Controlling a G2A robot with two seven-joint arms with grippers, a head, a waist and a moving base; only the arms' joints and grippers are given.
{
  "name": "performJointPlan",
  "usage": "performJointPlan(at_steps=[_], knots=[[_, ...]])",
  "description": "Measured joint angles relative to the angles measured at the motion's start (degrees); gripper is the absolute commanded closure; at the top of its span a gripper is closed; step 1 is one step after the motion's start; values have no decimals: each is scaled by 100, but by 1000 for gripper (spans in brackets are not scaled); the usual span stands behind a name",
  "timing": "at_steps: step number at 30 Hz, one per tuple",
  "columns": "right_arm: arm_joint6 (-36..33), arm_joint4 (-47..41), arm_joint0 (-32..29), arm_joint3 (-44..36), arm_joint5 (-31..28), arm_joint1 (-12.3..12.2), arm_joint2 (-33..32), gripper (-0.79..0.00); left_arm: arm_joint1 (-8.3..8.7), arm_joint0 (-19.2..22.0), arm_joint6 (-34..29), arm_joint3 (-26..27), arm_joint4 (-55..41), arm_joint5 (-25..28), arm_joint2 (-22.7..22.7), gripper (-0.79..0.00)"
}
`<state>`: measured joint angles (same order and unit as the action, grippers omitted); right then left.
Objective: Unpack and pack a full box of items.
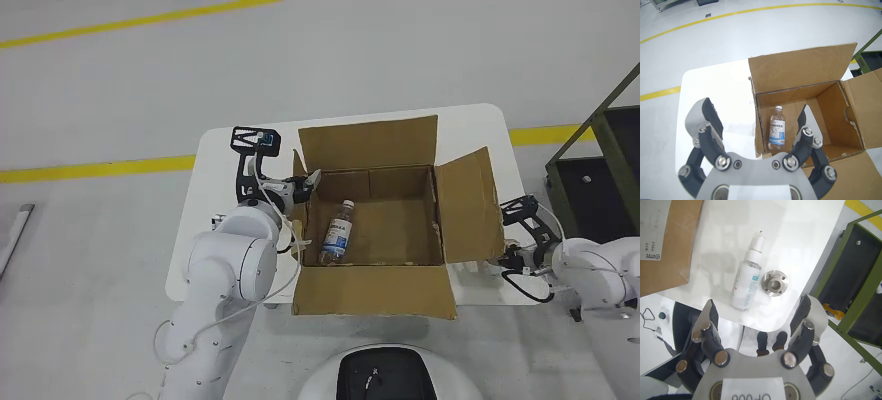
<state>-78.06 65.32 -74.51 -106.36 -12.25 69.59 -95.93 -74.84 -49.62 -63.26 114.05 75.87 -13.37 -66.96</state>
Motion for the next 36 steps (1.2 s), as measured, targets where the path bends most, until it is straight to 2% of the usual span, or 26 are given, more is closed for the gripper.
performJointPlan(at_steps=[10, 15, 36], knots=[[136, 165, 224, 343, 203, -30, 385, -372, 0, 0, 0, 0, 0, 0, 0, -785], [287, 142, 267, 504, 319, -42, 444, -388, 0, 0, 0, 0, 0, 0, 0, -785], [677, 160, 309, 876, 811, -87, 684, -366, 0, 0, 0, 0, 0, 0, 0, -785]])
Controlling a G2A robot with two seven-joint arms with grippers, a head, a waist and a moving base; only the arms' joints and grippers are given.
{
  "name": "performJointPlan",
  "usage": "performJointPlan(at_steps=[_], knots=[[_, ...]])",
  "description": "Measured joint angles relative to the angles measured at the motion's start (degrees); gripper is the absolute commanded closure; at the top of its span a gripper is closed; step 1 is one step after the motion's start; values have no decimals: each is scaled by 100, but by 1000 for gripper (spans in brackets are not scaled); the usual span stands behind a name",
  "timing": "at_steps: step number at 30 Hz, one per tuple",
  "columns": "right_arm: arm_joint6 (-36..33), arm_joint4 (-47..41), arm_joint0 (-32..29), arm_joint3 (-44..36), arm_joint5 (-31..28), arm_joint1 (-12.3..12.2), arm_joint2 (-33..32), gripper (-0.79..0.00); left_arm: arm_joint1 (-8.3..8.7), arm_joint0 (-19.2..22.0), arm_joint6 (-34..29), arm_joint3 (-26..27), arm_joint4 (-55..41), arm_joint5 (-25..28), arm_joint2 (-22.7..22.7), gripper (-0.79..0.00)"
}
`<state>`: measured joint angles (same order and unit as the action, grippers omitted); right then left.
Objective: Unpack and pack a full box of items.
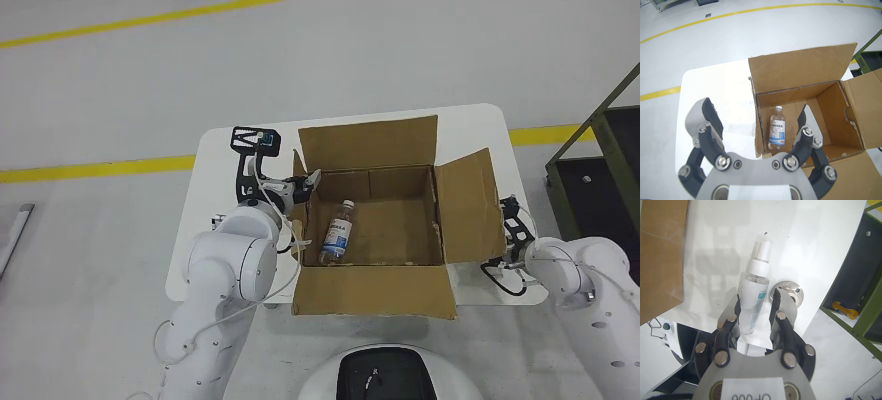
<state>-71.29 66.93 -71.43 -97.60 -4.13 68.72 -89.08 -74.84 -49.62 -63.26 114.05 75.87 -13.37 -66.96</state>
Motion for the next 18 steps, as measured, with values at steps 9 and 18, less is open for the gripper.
performJointPlan(at_steps=[9, 18], knots=[[53, -52, 60, 173, 46, -15, 134, -360, 0, 0, 0, 0, 0, 0, 0, -785], [21, -71, 117, 267, 41, -38, 235, -265, 0, 0, 0, 0, 0, 0, 0, -785]])
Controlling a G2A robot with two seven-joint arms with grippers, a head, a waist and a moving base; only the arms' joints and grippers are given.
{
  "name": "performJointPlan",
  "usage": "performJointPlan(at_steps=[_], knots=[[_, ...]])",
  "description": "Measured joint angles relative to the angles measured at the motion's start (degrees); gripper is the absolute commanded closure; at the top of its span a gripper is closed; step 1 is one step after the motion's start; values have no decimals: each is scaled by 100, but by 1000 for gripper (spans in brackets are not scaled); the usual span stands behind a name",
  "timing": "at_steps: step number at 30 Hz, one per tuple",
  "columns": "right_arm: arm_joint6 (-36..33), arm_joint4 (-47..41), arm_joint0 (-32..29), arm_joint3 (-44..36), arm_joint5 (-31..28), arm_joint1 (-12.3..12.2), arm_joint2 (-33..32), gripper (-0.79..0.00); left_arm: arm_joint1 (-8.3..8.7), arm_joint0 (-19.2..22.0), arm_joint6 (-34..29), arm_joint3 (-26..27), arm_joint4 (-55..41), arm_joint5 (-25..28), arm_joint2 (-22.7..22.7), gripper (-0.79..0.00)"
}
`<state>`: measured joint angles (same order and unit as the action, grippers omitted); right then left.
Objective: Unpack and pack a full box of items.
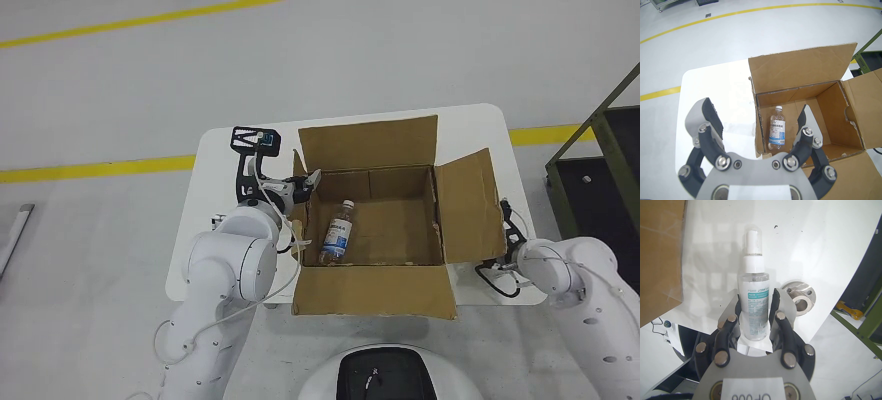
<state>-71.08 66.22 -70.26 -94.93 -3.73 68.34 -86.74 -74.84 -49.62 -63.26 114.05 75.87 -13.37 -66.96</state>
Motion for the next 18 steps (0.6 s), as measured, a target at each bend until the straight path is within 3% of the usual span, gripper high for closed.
performJointPlan(at_steps=[1, 2, 4, 12, 18], knots=[[-2, -4, 10, 14, 0, -3, 12, -188, 0, 0, 0, 0, 0, 0, 0, -785], [-4, -6, 17, 22, 0, -5, 19, -166, 0, 0, 0, 0, 0, 0, 0, -785], [-12, -14, 30, 26, 6, -12, 24, 0, 0, 0, 0, 0, 0, 0, 0, -785], [-4, -555, -5, -199, 21, -53, -308, 0, 0, 0, 0, 0, 0, 0, 0, -785], [175, -1487, -216, -850, 149, -134, -1328, 0, 0, 0, 0, 0, 0, 0, 0, -785]])
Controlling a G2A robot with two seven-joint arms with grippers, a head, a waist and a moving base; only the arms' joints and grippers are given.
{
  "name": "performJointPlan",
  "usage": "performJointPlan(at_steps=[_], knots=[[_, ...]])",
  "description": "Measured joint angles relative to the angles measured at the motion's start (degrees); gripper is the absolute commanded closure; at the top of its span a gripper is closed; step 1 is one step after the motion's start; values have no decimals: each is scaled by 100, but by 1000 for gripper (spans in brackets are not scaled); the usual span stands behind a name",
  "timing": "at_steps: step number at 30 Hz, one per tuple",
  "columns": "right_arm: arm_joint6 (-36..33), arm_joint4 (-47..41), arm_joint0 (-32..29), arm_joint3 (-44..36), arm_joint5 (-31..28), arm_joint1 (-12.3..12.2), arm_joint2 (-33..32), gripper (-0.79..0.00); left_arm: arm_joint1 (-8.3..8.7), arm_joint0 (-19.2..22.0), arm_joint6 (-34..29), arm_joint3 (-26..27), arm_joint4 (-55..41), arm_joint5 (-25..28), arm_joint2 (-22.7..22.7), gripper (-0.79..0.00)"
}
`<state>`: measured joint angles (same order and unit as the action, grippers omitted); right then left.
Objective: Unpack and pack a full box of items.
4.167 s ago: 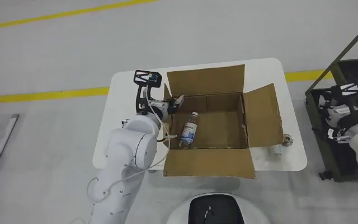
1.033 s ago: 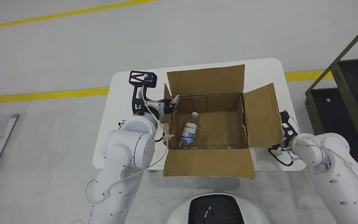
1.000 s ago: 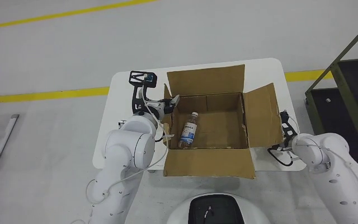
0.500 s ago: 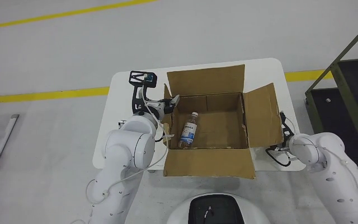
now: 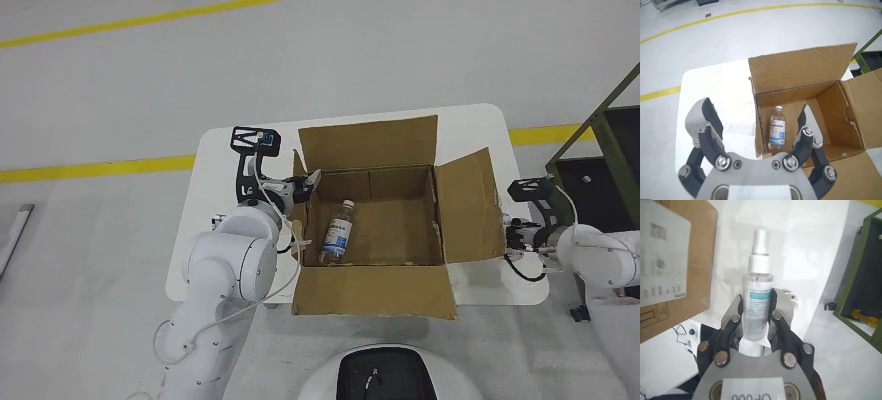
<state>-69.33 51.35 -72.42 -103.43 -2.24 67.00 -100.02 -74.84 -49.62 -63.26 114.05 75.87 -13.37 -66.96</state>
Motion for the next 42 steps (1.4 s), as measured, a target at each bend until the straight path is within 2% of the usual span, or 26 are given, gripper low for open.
performJointPlan(at_steps=[3, 5, 8, 12, 16, 20, 26, 38, 42], knots=[[382, -764, -162, -345, 34, -23, -715, 0, 0, 0, 0, 0, 0, 0, 0, -785], [638, -1520, -300, -543, -114, -26, -1187, 0, 0, 0, 0, 0, 0, 0, 0, -785], [612, -2634, -425, -749, -507, -43, -1629, 0, 0, 0, 0, 0, 0, 0, 0, -785], [229, -3964, -422, -904, -933, -82, -1676, 0, 0, 0, 0, 0, 0, 0, 0, -785], [-156, -4790, -254, -943, -983, -121, -1165, 0, 0, 0, 0, 0, 0, 0, 0, -785], [-162, -4905, -8, -797, -811, -130, -388, 0, 0, 0, 0, 0, 0, 0, 0, -785], [189, -4145, 386, -437, -338, -118, 764, 0, 7, -128, 179, -22, 25, 16, -76, -785], [242, -4102, 388, -401, -314, -115, 854, 0, 99, -927, 224, 232, 731, -67, -862, -785], [550, -4080, 350, -353, -125, -98, 1198, 0, 113, -1078, 168, 260, 856, -50, -1026, -785]])
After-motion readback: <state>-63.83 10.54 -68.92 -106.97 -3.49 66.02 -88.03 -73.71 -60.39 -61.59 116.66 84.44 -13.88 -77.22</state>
